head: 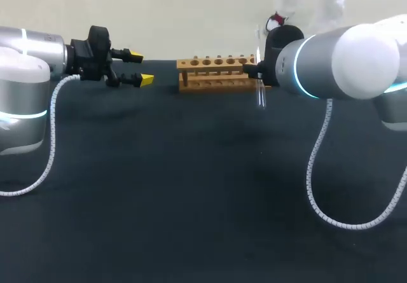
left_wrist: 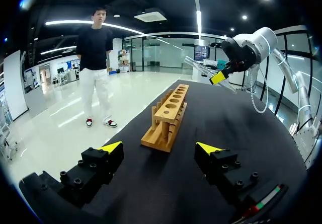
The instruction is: Grasp the test tube, adjust it, and insert it.
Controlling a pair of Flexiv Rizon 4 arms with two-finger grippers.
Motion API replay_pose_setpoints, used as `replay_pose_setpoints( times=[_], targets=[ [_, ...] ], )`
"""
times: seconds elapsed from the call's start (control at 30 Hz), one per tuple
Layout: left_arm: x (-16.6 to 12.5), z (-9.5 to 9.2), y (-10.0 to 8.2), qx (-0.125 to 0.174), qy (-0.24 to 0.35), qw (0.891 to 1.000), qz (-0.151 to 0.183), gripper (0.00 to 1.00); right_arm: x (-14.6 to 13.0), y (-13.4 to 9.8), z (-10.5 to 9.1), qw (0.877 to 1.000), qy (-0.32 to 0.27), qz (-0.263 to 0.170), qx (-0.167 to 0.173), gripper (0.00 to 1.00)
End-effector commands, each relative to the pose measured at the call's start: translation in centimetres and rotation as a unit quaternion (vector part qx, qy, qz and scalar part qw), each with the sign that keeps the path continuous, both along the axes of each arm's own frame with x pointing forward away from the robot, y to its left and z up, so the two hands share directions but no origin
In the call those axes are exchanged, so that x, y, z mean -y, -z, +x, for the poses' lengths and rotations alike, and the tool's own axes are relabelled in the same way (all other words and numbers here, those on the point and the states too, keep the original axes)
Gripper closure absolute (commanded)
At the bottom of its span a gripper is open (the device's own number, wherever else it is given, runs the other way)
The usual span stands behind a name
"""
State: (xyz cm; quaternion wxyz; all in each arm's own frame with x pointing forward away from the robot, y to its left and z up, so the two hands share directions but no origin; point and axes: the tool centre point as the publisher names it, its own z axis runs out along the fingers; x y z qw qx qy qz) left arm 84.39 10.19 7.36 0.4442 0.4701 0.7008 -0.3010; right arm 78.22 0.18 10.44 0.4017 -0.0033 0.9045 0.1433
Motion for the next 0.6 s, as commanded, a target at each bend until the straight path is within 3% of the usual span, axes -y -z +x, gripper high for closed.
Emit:
replay_pose_setpoints(
  times=[0.03,0.6],
  targets=[
    [0.0,-0.1,0.1,0.003,-0.001,1.000,-0.002,0.00,-0.7,0.9,1.0,1.000,-0.009,-0.002,-0.008,1.00],
    [0.0,-0.1,0.1,0.003,-0.001,1.000,-0.002,0.00,-2.4,3.4,3.2,0.999,-0.028,-0.008,-0.041,1.00]
  ],
)
